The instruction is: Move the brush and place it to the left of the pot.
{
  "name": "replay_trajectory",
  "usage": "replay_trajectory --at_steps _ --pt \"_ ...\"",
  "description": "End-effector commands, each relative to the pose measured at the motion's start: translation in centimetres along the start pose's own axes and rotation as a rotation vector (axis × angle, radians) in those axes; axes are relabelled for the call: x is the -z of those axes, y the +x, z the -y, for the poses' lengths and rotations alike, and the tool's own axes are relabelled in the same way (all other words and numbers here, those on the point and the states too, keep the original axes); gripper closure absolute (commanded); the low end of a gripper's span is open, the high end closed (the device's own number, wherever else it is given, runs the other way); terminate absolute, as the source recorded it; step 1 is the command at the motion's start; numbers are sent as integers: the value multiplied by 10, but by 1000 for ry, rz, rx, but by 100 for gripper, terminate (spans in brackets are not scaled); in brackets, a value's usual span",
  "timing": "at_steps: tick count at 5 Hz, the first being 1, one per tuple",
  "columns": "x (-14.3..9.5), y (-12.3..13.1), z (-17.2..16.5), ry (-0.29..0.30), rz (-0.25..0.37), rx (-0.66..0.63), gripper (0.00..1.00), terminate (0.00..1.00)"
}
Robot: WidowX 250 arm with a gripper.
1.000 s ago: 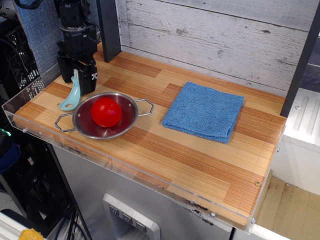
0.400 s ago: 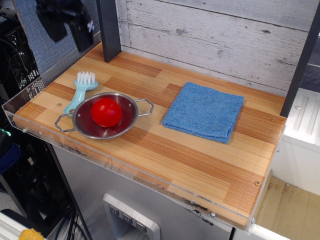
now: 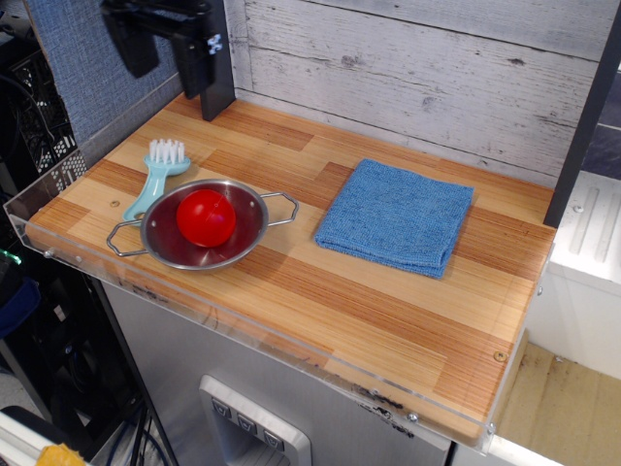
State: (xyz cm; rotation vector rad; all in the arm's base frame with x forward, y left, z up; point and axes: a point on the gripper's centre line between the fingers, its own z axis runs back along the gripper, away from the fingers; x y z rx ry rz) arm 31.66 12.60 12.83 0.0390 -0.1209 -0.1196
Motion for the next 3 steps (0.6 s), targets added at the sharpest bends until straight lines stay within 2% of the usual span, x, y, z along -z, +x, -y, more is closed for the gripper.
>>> replay_trajectory --at_steps 1,2,3 --pt "-24 5 1 39 58 7 0 0" --pt "-24 5 1 39 58 7 0 0" --pt "-24 5 1 39 58 7 0 100"
